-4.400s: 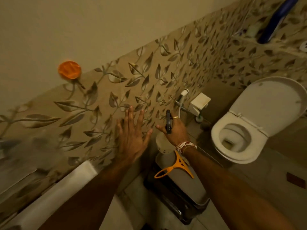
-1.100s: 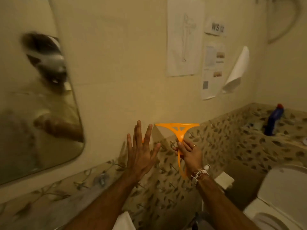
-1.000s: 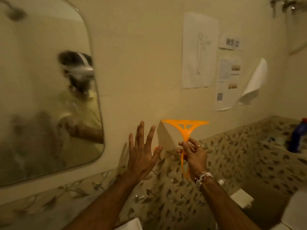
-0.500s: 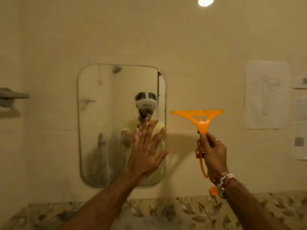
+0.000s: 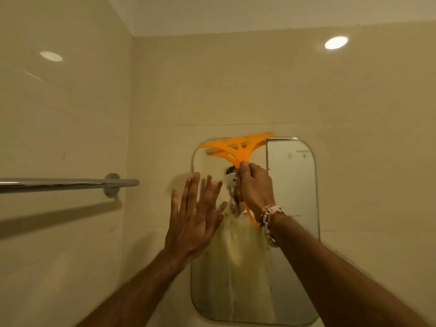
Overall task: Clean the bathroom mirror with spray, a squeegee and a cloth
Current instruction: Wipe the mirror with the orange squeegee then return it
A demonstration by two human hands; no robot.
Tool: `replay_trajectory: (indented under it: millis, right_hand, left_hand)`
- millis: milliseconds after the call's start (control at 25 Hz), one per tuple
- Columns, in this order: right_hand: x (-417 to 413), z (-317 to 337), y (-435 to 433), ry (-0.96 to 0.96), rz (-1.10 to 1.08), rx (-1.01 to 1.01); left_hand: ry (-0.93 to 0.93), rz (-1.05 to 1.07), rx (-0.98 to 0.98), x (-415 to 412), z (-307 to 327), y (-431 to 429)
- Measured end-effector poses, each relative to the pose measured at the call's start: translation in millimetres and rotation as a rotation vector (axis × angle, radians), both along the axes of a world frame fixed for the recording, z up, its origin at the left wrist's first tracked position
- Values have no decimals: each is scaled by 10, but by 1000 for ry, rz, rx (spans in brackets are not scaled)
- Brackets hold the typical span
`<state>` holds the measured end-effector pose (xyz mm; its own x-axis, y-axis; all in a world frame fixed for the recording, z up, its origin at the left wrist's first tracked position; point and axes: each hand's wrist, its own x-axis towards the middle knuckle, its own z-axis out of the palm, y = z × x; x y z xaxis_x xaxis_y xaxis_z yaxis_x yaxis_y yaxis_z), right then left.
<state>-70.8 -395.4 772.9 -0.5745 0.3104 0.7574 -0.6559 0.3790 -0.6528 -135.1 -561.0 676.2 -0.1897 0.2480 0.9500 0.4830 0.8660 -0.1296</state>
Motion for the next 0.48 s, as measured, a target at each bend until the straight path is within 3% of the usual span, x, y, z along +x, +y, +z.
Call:
replay_trajectory:
  millis: [480]
  right_hand:
    - [-433,147,-577,-77,-64,49]
  left_hand:
    - [-7,104,65,-165,-32,-710]
